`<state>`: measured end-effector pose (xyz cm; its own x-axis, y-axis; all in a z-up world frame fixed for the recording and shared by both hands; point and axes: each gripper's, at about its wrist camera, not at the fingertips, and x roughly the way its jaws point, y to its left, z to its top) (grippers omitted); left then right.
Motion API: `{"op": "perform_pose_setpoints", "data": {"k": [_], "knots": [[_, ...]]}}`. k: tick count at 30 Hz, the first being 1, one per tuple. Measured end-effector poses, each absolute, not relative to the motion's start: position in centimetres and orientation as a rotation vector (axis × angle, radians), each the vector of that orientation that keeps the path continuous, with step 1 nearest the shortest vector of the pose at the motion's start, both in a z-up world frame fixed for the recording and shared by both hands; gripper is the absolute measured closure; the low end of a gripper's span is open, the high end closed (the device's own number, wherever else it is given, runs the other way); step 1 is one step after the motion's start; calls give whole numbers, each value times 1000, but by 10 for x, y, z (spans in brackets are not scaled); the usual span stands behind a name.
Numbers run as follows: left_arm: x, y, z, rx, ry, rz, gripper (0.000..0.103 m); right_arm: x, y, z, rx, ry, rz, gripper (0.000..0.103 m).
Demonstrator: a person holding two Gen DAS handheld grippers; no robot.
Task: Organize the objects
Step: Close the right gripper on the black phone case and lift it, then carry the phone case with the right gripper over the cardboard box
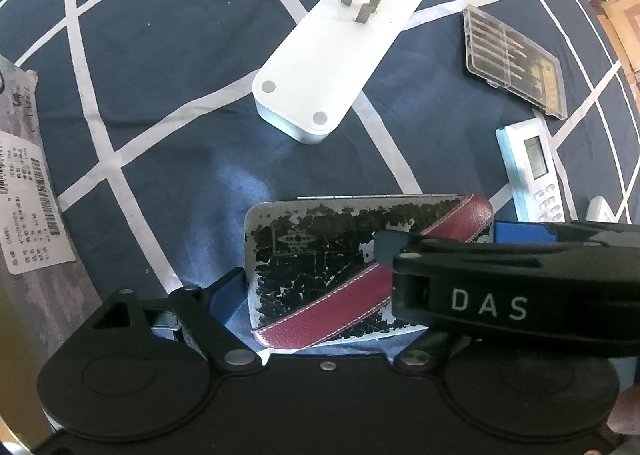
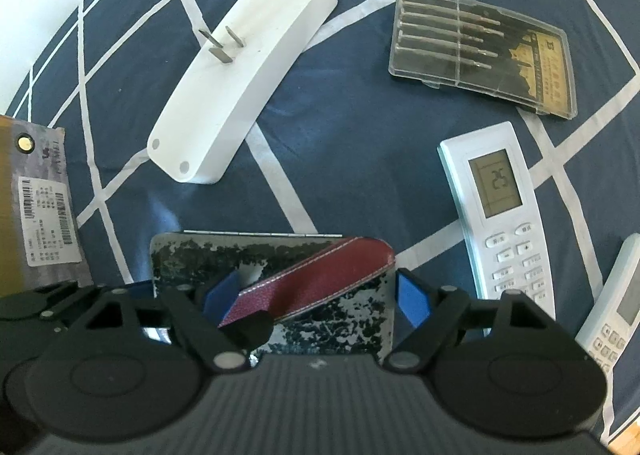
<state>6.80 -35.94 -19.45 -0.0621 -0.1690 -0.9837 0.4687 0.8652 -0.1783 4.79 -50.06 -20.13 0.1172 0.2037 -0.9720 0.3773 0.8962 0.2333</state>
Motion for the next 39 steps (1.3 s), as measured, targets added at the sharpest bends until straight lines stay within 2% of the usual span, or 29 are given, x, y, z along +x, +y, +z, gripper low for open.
{"op": "perform_pose_setpoints", "data": {"k": [8,23,39], "knots": [[56,-356,-163,254,1484,-517,19,41,-501,-179,486,1419,-114,20],[6,-315,-70,219,1273,-475,19,1,-458,-82,418,1220,-73,20],[-33,-226,-30,181,1193,-389,19,-40,-371,-38,361,1129,8,20]]}}
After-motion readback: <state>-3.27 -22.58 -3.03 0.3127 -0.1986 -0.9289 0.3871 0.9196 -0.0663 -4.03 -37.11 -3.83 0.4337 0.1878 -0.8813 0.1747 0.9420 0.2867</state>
